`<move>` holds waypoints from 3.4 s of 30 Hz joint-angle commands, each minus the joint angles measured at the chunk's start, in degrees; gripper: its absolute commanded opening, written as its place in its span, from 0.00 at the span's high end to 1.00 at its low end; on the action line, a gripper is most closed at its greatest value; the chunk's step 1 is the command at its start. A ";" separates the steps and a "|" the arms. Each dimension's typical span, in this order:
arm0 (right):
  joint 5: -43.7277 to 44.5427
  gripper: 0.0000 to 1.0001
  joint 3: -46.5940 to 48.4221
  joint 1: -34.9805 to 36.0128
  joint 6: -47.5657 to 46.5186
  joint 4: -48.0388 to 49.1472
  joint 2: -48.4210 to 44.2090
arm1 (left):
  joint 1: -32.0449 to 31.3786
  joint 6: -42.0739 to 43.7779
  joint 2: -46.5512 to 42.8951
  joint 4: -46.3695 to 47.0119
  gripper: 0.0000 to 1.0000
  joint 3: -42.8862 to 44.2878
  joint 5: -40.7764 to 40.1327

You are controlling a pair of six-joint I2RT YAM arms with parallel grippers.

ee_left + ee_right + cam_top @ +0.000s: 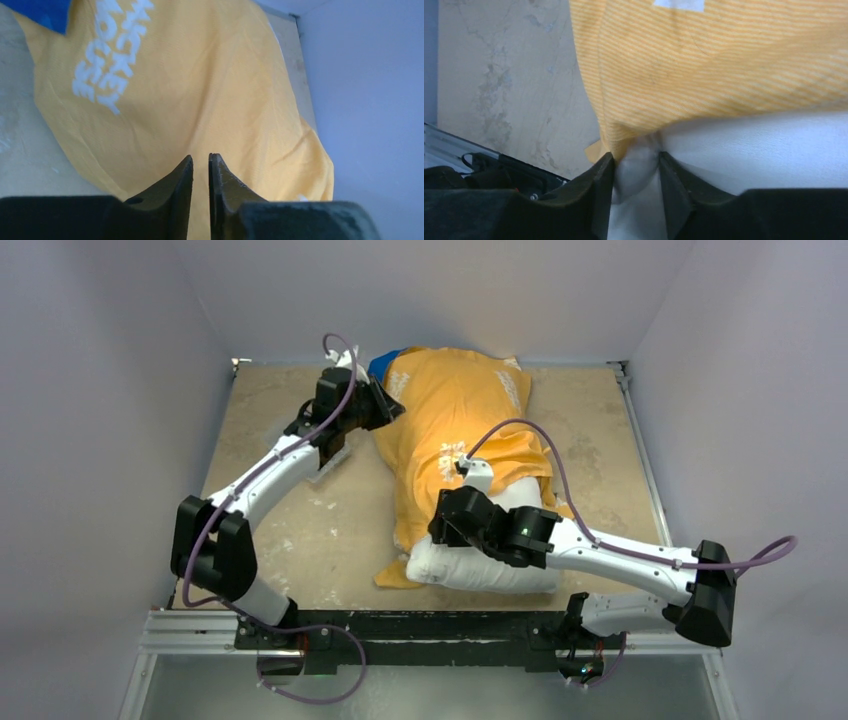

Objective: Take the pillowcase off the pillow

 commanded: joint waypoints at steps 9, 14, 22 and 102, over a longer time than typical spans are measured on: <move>-4.01 0.21 6.66 0.38 -4.50 -5.29 -0.32 | -11.84 -2.68 -21.09 -2.37 0.53 -22.29 -2.31; -4.97 0.14 9.44 0.38 -5.57 -10.84 0.18 | -13.46 -4.13 -24.60 -3.09 0.48 -24.94 -0.38; -10.10 0.08 9.52 0.38 -8.26 -10.94 -3.27 | -17.50 -8.35 -20.86 5.93 0.48 -27.89 4.21; 2.63 0.01 15.25 -0.49 -14.68 7.99 0.50 | -2.92 4.38 -7.56 -4.10 1.00 -7.52 -12.01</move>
